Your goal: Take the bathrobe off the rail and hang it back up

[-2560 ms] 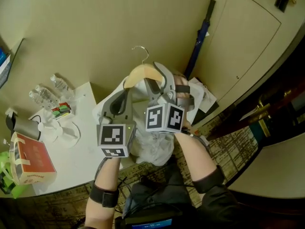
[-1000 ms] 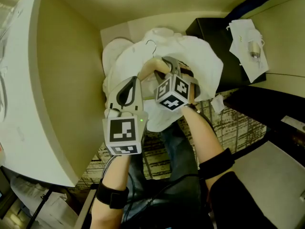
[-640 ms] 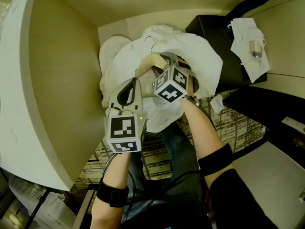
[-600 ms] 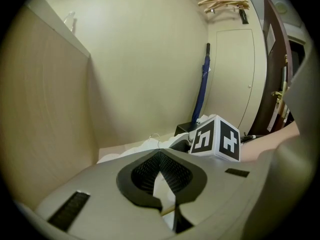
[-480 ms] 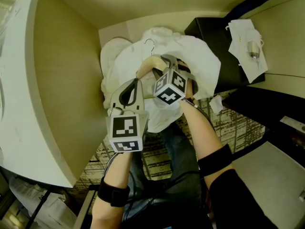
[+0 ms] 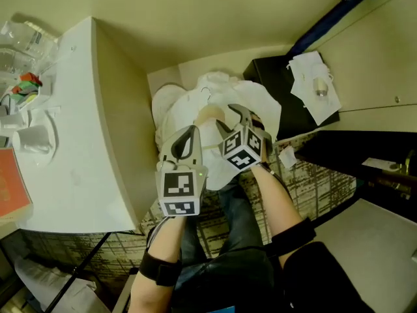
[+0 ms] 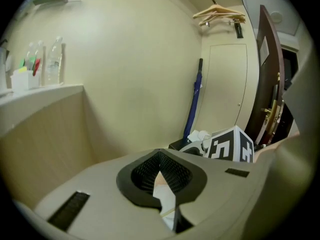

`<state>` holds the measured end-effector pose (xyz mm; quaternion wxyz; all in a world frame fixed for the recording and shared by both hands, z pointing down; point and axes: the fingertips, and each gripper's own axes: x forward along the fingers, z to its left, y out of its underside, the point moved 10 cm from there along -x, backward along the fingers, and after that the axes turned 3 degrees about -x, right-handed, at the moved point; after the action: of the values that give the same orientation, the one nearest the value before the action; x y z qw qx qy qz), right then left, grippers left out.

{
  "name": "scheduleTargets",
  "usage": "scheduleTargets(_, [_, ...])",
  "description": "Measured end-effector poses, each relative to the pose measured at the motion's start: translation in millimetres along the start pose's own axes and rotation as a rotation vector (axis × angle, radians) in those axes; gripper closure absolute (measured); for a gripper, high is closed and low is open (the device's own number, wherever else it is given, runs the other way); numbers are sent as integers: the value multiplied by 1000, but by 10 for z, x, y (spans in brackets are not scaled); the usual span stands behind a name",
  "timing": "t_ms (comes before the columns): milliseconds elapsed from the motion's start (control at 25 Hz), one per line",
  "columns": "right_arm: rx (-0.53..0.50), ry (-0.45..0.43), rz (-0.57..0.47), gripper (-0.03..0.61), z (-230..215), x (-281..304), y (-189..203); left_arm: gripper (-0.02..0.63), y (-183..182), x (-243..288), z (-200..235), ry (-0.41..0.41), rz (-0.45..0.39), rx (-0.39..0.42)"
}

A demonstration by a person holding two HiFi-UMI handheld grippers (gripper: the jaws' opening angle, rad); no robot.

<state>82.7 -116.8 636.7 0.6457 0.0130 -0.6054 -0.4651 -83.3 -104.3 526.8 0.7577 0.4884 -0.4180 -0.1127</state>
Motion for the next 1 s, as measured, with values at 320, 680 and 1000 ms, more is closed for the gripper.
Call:
scheduleTargets(320, [135,71,-205,500,-347,-1488,-808,612,-1031,-735,-158,44,-90,97])
scheduleTargets(680, [325,44,-454,560,-408,-2718,-1346,612,-1754,-1527,-194,67,-184,254])
scheduleTargets(1000, [403,59,-548,560,-217,-3237,-1388,612,-1869,-1986,-160,88,-234,279])
